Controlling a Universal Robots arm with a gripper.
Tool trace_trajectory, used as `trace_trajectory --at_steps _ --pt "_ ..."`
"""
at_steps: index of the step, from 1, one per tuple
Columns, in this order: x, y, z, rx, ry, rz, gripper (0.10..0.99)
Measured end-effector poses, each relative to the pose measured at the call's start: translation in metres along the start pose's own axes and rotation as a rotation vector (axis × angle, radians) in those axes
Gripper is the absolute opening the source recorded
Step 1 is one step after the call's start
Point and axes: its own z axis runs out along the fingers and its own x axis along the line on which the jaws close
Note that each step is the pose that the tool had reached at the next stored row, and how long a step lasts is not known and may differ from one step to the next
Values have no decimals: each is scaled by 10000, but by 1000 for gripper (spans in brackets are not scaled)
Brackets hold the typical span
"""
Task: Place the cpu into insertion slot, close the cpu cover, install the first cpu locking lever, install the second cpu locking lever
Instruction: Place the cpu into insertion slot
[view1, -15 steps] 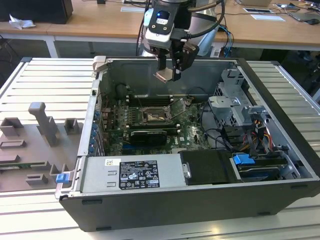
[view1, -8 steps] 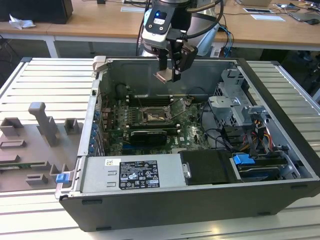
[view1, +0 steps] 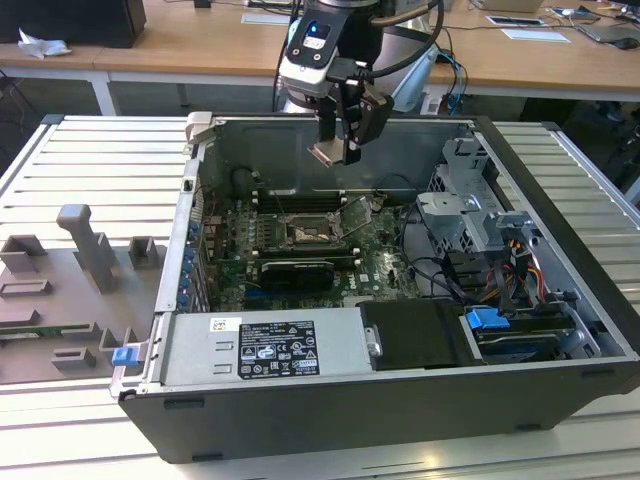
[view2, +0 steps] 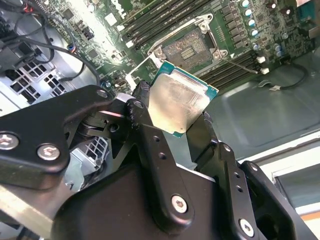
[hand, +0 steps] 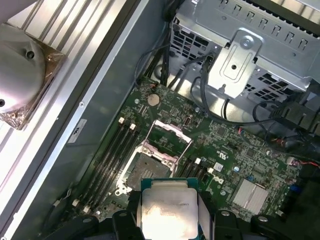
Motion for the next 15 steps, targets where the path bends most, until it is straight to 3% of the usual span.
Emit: trace_trajectory --at_steps 15 --pt "0 -1 18 -21 -112 1319 537"
